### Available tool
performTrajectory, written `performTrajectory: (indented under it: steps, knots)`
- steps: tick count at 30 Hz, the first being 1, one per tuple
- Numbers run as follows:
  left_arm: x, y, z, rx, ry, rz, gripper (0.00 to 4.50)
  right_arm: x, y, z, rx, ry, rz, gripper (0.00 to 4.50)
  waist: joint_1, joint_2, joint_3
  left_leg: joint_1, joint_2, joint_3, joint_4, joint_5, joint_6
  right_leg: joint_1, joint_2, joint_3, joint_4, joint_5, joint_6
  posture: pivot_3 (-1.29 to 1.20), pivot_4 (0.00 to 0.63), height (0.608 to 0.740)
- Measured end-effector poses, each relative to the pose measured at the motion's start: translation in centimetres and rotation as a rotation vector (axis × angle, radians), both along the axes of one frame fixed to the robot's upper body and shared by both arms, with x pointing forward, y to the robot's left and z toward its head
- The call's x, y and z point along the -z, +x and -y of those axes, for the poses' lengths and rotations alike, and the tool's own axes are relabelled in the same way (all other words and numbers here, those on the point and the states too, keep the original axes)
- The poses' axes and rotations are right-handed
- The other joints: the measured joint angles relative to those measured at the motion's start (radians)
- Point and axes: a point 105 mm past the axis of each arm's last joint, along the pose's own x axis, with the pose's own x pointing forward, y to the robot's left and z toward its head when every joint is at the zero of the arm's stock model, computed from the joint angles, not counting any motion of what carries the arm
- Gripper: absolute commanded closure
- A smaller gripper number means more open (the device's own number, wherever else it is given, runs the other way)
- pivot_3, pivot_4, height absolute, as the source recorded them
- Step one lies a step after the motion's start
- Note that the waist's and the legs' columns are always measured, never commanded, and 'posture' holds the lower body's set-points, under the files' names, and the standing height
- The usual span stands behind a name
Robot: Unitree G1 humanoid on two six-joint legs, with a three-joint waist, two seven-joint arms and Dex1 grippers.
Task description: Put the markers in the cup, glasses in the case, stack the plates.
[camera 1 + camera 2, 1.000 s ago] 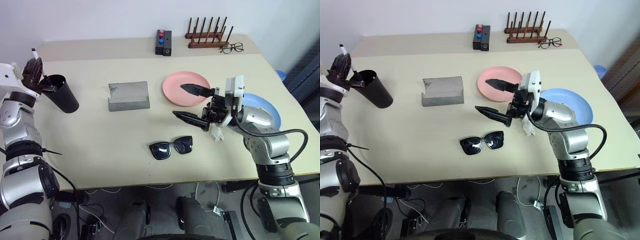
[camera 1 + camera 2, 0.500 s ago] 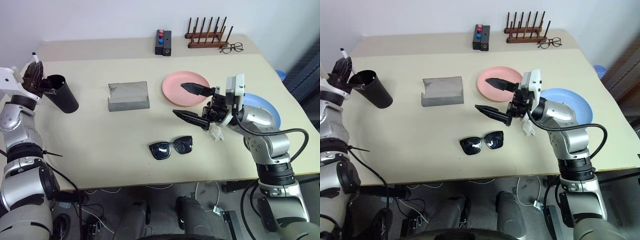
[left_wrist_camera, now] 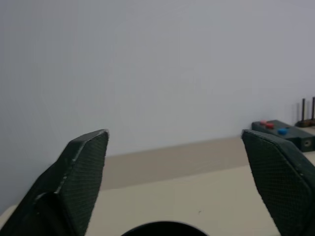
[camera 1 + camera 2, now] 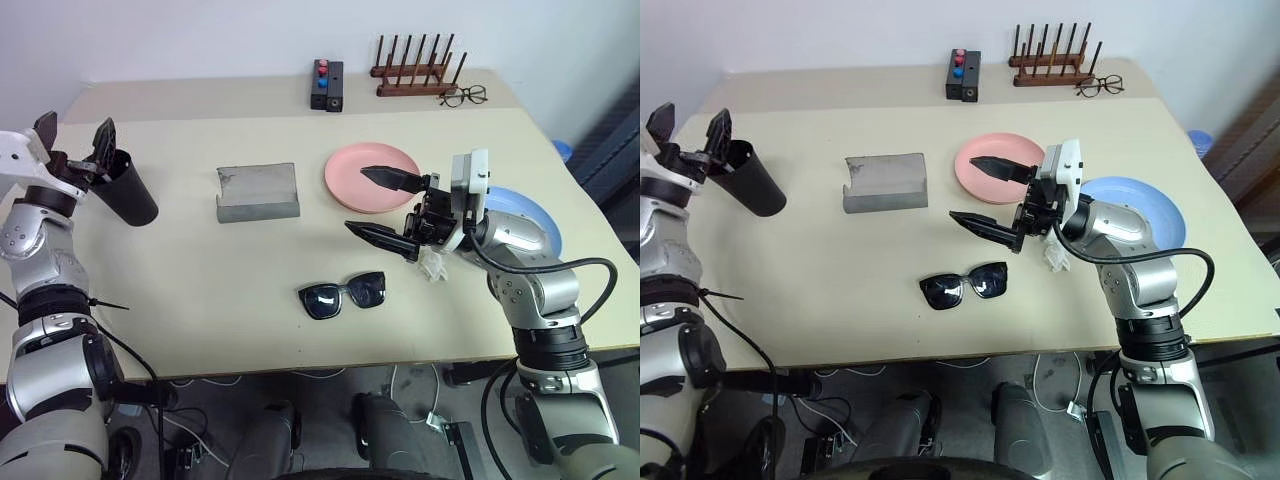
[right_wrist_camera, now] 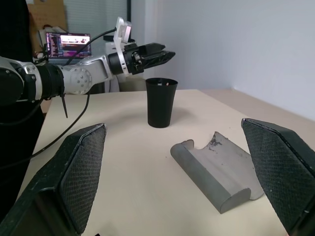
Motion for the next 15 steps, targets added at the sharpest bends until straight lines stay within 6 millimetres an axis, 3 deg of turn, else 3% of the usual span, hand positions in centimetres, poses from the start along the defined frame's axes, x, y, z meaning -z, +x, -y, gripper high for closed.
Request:
performTrajectory:
  steps: [4, 8, 13, 15]
  knots:
    - [-1.5, -0.1, 1.7, 0.096, 0.026, 0.027, 0.02, -0.6, 0.2, 0.1, 0.010, 0.033, -0.002, 0.00, 0.001, 0.000, 0.000, 0.000, 0.000, 0.000, 0.000, 0.000, 0.000, 0.000, 0.000, 0.000, 0.000, 0.000, 0.000, 0.00, 0.150, 0.740]
    - [-1.9, 0.5, 5.6, 0.296, 0.065, -0.003, 0.02, -0.7, 0.4, 0.4, 0.028, 0.030, 0.009, 0.00, 0.003, 0.000, 0.000, 0.000, 0.000, 0.000, 0.000, 0.000, 0.000, 0.001, 0.000, 0.000, 0.000, 0.000, 0.000, 0.00, 0.150, 0.740]
    - [0.8, 1.5, 12.3, 0.617, 0.168, -0.206, 0.02, -0.5, 1.2, 1.0, 0.092, 0.038, 0.013, 0.00, -0.001, 0.000, 0.000, 0.000, 0.000, 0.000, 0.000, 0.000, 0.000, 0.000, 0.000, 0.000, 0.001, 0.000, 0.000, 0.00, 0.150, 0.740]
    - [2.6, 2.1, 14.0, 0.680, 0.212, -0.318, 0.02, -0.5, 1.5, 1.2, 0.114, 0.043, 0.009, 0.00, -0.003, 0.000, 0.000, 0.000, 0.000, 0.000, 0.000, 0.000, 0.000, 0.000, 0.001, 0.000, 0.001, 0.000, 0.000, 0.00, 0.150, 0.740]
